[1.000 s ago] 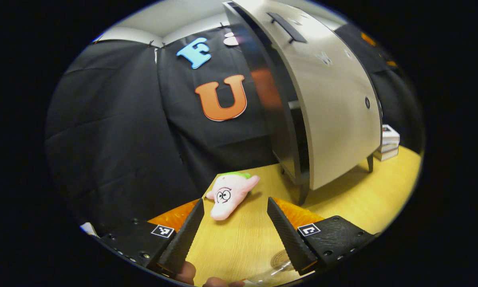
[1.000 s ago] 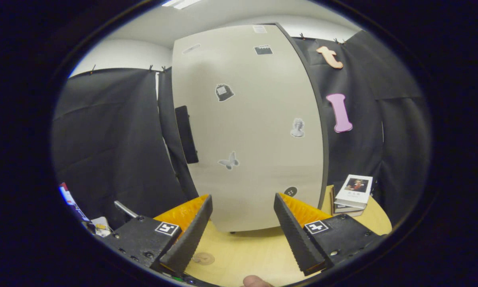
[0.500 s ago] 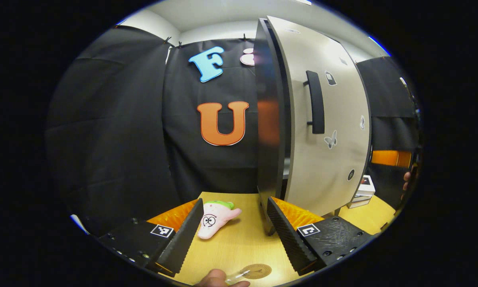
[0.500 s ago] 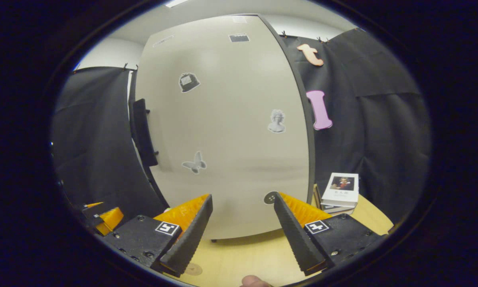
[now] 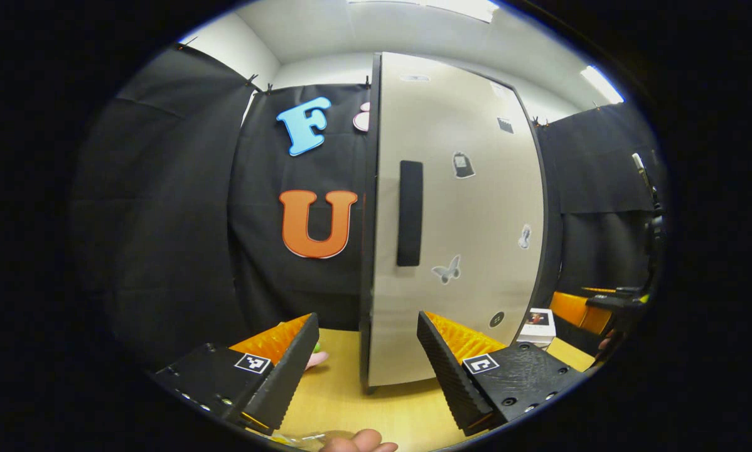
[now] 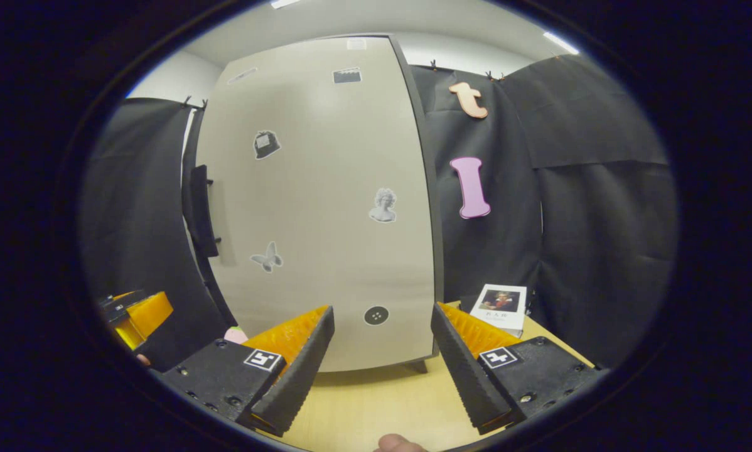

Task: Open the cabinet door with the right hand, grasp the bottle in the cabinet with the left hand and place it on the coaster, then close the cabinet door with the right hand.

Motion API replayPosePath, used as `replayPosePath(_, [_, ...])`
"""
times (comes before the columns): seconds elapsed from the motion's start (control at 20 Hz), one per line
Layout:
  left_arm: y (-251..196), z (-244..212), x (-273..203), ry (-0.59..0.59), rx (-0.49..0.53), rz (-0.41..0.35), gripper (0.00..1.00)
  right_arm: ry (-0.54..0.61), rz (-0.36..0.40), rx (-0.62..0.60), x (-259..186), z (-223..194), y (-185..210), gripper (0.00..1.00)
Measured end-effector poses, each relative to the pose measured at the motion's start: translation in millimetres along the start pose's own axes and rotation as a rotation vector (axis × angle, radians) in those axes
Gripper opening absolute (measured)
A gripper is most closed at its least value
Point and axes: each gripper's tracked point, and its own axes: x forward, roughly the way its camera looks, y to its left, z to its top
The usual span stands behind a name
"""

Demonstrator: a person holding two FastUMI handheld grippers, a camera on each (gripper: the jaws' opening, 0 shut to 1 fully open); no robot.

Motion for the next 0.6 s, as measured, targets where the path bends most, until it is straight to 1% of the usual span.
replayPosePath(0.05, [-10.5,-0.1,3.1,-0.007,0.003,-0.005,0.95,0.000,0.006,-0.003,0.1,0.4,-0.9,1.00])
replayPosePath(0.1, [-17.9,-1.6,5.2,-0.007,0.004,0.002,0.95,0.007,0.018,-0.011,1.5,-0.1,-1.3,0.95])
replayPosePath(0.15, [-24.1,-5.8,6.9,0.003,0.000,0.008,0.95,0.020,0.031,-0.023,3.0,-1.0,-1.1,0.99])
replayPosePath(0.2, [-32.8,-10.5,9.0,0.019,0.000,0.010,0.95,0.038,0.046,-0.035,4.0,-2.8,-2.1,0.99])
replayPosePath(0.25, [-40.0,-14.2,10.3,0.037,0.004,0.011,0.95,0.048,0.063,-0.042,5.0,-3.2,-1.9,0.95])
replayPosePath(0.3, [-47.3,-18.1,8.4,0.051,0.004,0.005,0.95,0.049,0.074,-0.050,7.1,-2.9,-3.0,1.00])
replayPosePath(0.35, [-56.7,-23.0,7.3,0.061,0.005,-0.004,0.95,0.046,0.084,-0.059,8.6,-3.3,-4.2,0.96])
replayPosePath(0.4, [-61.8,-26.7,6.2,0.064,0.013,-0.001,0.95,0.047,0.098,-0.066,11.1,-6.0,-4.3,0.96])
replayPosePath(0.45, [-64.8,-29.0,7.5,0.070,0.018,0.006,0.95,0.062,0.110,-0.068,13.0,-12.6,-3.1,1.00])
replayPosePath(0.5, [-68.2,-32.9,8.3,0.082,0.018,0.000,0.95,0.085,0.119,-0.065,15.2,-19.8,-2.3,0.96])
replayPosePath(0.55, [-69.8,-35.9,8.8,0.091,0.018,-0.011,0.95,0.112,0.118,-0.062,15.3,-26.3,-2.7,1.00])
replayPosePath(0.6, [-69.1,-34.9,9.6,0.090,0.018,-0.018,0.95,0.125,0.110,-0.057,14.2,-28.4,-3.1,0.99])
